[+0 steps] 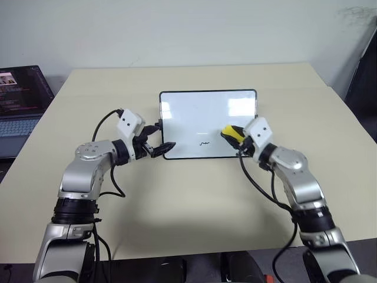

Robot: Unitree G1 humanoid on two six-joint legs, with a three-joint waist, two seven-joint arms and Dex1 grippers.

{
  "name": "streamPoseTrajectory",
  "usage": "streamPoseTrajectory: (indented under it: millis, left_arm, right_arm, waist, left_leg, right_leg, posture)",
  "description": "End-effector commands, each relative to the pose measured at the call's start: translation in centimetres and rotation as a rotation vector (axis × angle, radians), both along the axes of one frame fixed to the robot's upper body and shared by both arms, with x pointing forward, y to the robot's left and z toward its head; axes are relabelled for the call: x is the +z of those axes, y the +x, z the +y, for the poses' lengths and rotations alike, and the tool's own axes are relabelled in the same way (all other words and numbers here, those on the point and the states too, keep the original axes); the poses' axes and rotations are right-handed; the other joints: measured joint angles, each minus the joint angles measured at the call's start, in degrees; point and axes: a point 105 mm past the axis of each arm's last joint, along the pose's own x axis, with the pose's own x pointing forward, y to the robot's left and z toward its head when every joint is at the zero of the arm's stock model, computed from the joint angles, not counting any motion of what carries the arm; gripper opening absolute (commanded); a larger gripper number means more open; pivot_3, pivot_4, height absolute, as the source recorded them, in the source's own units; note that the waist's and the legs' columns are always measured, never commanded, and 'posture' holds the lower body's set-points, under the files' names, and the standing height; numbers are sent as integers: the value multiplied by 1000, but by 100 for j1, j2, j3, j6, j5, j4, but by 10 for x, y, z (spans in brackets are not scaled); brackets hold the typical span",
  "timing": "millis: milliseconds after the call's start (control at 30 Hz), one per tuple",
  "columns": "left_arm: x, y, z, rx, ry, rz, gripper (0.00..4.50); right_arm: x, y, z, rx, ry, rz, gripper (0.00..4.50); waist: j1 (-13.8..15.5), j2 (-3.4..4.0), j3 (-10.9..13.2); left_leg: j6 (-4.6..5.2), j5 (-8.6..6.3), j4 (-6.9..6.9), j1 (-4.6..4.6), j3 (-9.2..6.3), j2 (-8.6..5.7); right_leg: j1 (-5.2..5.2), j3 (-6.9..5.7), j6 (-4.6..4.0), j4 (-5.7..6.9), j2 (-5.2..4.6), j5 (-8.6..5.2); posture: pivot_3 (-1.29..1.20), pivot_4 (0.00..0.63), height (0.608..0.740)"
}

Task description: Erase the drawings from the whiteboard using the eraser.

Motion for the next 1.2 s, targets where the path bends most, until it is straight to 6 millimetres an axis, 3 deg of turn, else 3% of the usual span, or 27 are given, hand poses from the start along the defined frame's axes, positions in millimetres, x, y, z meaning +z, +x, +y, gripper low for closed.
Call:
streamPoseTrajectory:
  millis: [33, 167, 267, 500, 867, 1067, 1200]
  left_arm:
    - [12, -9, -5, -60, 15, -64, 4500]
    - [1, -12, 1, -81, 103, -60, 4500]
    - [-3, -10, 4, -72, 134, -57, 4500]
    - [-11, -10, 5, -87, 145, -23, 4500]
    - [-1, -14, -3, -175, 106, -22, 4500]
    - [0, -15, -6, -197, 108, -24, 4500]
    - [0, -14, -6, -196, 105, -26, 4500]
  right_arm:
    - [9, -20, 0, 10, -1, -41, 1066]
    - [-10, -32, 0, 7, -146, -59, 1066]
    - [-10, -28, 11, 23, -237, -146, 1066]
    - [5, 3, 38, 44, -329, -372, 1066]
    - [12, 47, 67, 93, -334, -461, 1066]
    - [-21, 48, 82, 176, -375, -345, 1066]
    - [-54, 40, 83, 241, -429, -241, 1066]
  waist:
    - [4, 0, 0]
    - [13, 0, 0]
    - [13, 0, 0]
    - [16, -1, 0]
    - [-16, -1, 0]
    - [-24, -1, 0]
    - [-39, -2, -1]
  left_leg:
    - [1, 0, -1, 1, 0, 0]
    - [2, 0, -2, 17, 7, -4]
    - [16, -6, -2, 21, 13, -5]
    - [2, 1, -1, 25, 16, -4]
    - [2, 2, -15, 24, 20, -4]
    - [1, 2, -24, 26, 23, -1]
    - [2, 3, -27, 31, 27, -1]
  right_leg:
    - [0, -1, 0, 1, 0, 0]
    - [15, -6, 1, 0, 2, -1]
    - [16, -7, 4, 1, 5, 1]
    - [18, -8, 4, 1, 7, 1]
    - [13, -6, 3, -5, 7, 2]
    - [11, -3, 3, -8, 6, 2]
    - [10, 0, 3, -4, 6, 2]
  posture:
    - [0, 150, 740]
    - [0, 150, 740]
    - [0, 150, 740]
    - [0, 150, 740]
    - [0, 150, 740]
    - [0, 150, 740]
    - [0, 150, 740]
